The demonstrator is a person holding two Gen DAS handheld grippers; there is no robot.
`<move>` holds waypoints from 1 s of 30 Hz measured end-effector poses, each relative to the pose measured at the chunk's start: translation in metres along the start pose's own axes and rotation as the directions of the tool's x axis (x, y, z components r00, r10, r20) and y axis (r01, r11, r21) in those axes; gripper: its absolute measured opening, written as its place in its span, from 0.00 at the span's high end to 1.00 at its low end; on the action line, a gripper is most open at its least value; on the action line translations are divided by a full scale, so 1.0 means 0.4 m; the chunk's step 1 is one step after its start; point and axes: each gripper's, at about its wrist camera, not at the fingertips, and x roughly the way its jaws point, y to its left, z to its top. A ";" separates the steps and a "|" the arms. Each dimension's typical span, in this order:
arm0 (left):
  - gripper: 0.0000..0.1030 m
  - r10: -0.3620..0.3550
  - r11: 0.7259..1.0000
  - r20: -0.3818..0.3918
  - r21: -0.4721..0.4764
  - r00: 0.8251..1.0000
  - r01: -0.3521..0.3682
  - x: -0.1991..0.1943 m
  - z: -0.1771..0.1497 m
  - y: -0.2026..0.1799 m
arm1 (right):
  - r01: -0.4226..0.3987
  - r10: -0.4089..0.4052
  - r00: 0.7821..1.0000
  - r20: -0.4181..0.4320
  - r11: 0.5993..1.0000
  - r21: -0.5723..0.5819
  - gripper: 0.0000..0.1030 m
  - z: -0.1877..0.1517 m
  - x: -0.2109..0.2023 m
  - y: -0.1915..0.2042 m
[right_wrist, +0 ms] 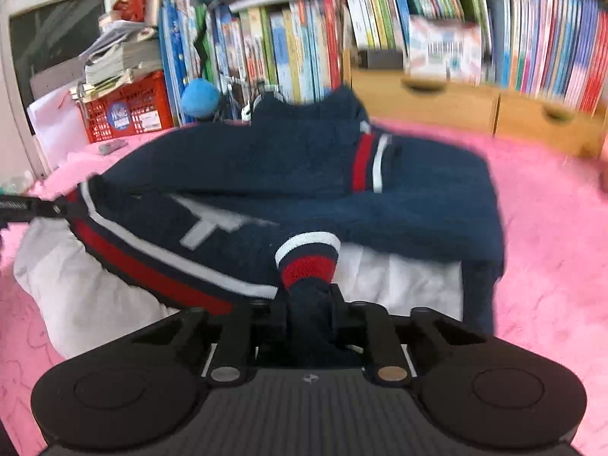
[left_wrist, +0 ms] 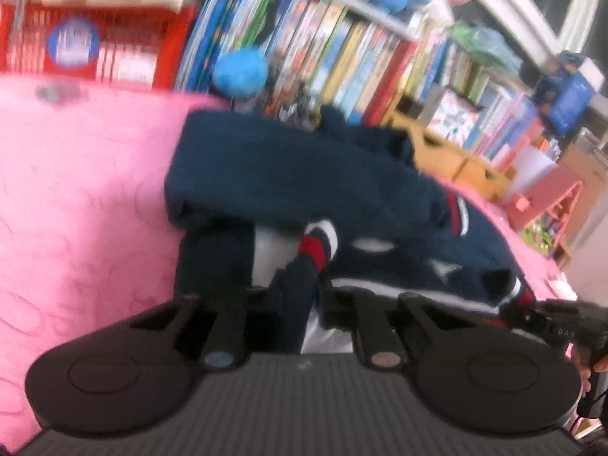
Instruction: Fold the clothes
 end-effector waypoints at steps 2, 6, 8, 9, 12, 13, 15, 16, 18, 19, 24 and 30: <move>0.87 -0.031 0.999 0.062 0.024 0.998 0.030 -0.037 0.046 -0.017 | 0.017 -0.015 0.998 0.068 1.000 -0.018 0.82 0.038 -0.041 0.007; 0.86 -0.019 0.990 0.175 0.139 0.984 -0.005 -0.029 0.167 -0.067 | 0.074 -0.059 0.968 0.242 0.996 -0.053 0.82 0.164 -0.092 -0.002; 0.86 -0.006 0.982 0.210 0.187 0.978 -0.035 0.014 0.224 -0.089 | 0.099 -0.080 0.958 0.275 0.993 -0.056 0.82 0.220 -0.059 -0.018; 0.86 0.005 0.977 0.222 0.206 0.975 -0.052 0.046 0.251 -0.098 | 0.112 -0.093 0.955 0.282 0.992 -0.054 0.82 0.243 -0.034 -0.027; 0.86 0.031 0.975 0.219 0.208 0.975 -0.077 0.154 0.294 -0.094 | 0.151 -0.131 0.945 0.300 0.987 -0.046 0.82 0.311 0.041 -0.054; 0.86 0.039 0.975 0.217 0.207 0.975 -0.085 0.191 0.307 -0.093 | 0.164 -0.143 0.941 0.306 0.986 -0.043 0.82 0.334 0.066 -0.063; 0.86 0.058 0.974 0.209 0.201 0.976 -0.101 0.256 0.325 -0.084 | 0.186 -0.165 0.934 0.316 0.982 -0.037 0.82 0.375 0.119 -0.080; 0.86 0.069 0.975 0.200 0.195 0.977 -0.109 0.283 0.327 -0.076 | 0.185 -0.167 0.934 0.316 0.982 -0.030 0.82 0.382 0.152 -0.086; 0.86 0.091 0.975 0.183 0.183 0.979 -0.125 0.338 0.330 -0.061 | 0.191 -0.176 0.939 0.296 0.981 -0.023 0.82 0.390 0.216 -0.101; 0.86 0.102 0.975 0.173 0.181 0.980 -0.133 0.361 0.329 -0.053 | 0.196 -0.182 0.943 0.279 0.980 -0.023 0.82 0.392 0.248 -0.109; 0.85 0.148 0.974 0.111 0.156 0.983 -0.164 0.459 0.317 -0.004 | 0.229 -0.217 0.957 0.194 0.972 -0.044 0.82 0.370 0.388 -0.133; 0.78 0.181 0.969 0.058 0.158 0.982 -0.188 0.520 0.283 0.033 | 0.237 -0.230 0.966 0.116 0.970 -0.056 0.80 0.332 0.473 -0.151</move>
